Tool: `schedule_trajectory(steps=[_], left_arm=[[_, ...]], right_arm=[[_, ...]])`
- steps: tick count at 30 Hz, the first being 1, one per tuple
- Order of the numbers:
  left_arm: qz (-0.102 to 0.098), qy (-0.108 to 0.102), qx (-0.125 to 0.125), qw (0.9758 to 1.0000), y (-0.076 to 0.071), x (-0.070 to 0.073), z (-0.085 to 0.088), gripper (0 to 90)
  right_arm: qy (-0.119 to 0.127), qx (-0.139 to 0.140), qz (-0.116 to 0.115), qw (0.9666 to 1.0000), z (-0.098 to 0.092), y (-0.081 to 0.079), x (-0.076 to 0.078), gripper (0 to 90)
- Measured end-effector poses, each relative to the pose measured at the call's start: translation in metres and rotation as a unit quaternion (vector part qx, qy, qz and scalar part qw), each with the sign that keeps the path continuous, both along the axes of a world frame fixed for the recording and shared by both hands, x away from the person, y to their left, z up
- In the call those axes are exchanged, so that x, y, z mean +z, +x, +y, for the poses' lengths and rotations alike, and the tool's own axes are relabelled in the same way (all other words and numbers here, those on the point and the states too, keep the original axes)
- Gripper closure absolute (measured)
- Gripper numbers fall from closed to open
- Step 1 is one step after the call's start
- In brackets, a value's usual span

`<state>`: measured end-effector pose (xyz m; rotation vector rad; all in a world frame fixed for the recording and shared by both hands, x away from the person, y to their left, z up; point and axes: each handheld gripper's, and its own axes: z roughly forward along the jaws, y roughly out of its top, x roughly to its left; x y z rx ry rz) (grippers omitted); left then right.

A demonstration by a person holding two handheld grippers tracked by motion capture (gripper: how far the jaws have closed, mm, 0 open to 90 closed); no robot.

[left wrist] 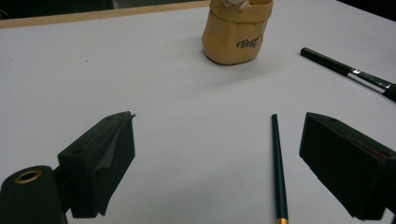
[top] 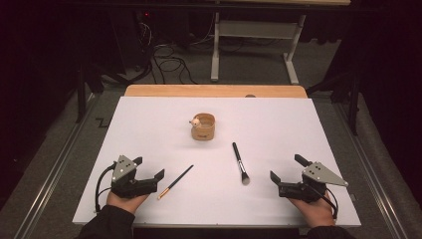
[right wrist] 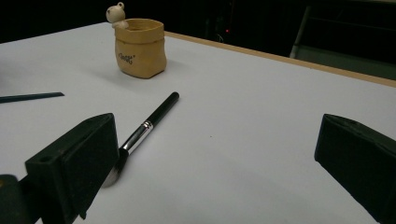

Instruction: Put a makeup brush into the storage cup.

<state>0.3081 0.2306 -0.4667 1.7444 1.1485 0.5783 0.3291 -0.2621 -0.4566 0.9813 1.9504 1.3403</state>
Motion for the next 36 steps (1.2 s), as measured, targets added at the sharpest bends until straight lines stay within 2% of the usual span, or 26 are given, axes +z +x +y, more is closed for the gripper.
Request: schedule_trajectory(steps=[9, 11, 12, 19, 24, 29, 36], left_arm=[[0.023, 0.011, 0.011, 0.9996, 0.004, -0.003, 0.001, 10.8], [0.036, 0.018, 0.012, 0.9991, 0.005, -0.005, 0.001, 10.5], [0.036, 0.018, 0.012, 0.9991, 0.005, -0.005, 0.001, 10.2], [0.069, 0.029, 0.018, 0.9970, 0.010, -0.009, 0.002, 8.3], [0.092, 0.037, 0.023, 0.9948, 0.014, -0.012, 0.001, 3.2], [0.098, 0.034, 0.035, 0.9940, 0.015, -0.011, 0.002, 0.6], [0.119, 0.038, 0.022, 0.9920, 0.016, -0.014, 0.000, 0.6]], right_arm=[[-0.005, 0.007, -0.003, 1.0000, 0.001, 0.000, 0.000, 0.3], [-0.006, 0.006, 0.000, 1.0000, 0.002, 0.000, 0.000, 0.4], [-0.006, 0.006, 0.000, 1.0000, 0.002, 0.000, 0.000, 0.4], [-0.013, 0.011, -0.003, 0.9999, 0.003, 0.000, -0.001, 0.4], [-0.013, 0.014, -0.002, 0.9998, 0.004, 0.000, -0.001, 0.4], [-0.012, 0.013, -0.003, 0.9998, 0.004, 0.000, 0.000, 0.4], [-0.011, 0.014, -0.005, 0.9998, 0.004, 0.000, 0.000, 0.4]])
